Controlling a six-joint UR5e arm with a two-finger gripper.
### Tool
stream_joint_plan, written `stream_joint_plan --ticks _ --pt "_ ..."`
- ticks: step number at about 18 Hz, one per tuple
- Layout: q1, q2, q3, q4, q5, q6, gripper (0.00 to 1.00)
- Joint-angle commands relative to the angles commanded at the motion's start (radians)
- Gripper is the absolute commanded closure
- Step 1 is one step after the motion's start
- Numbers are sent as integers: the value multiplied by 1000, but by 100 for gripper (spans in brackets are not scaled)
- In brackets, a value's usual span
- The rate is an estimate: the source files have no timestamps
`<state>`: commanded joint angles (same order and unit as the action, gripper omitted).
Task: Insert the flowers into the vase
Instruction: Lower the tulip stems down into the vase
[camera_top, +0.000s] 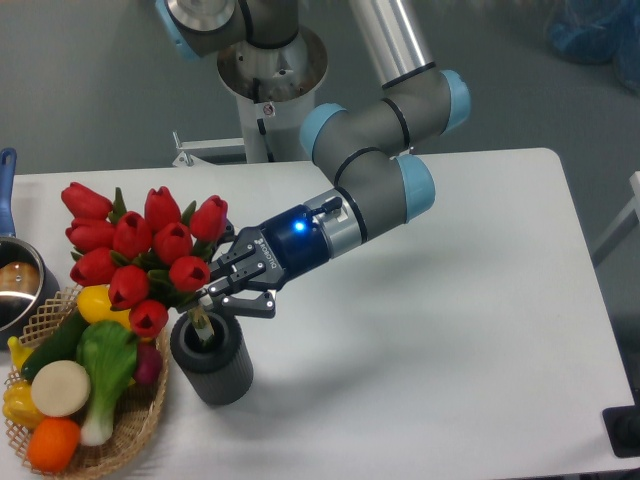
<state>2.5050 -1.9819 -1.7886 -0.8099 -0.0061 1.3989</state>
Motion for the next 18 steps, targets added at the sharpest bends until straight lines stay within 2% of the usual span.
stream_joint_plan --ticks 13,18 --pt "0 -23 -72 0 2 80 92" --pt "0 -41 -75 0 2 80 92"
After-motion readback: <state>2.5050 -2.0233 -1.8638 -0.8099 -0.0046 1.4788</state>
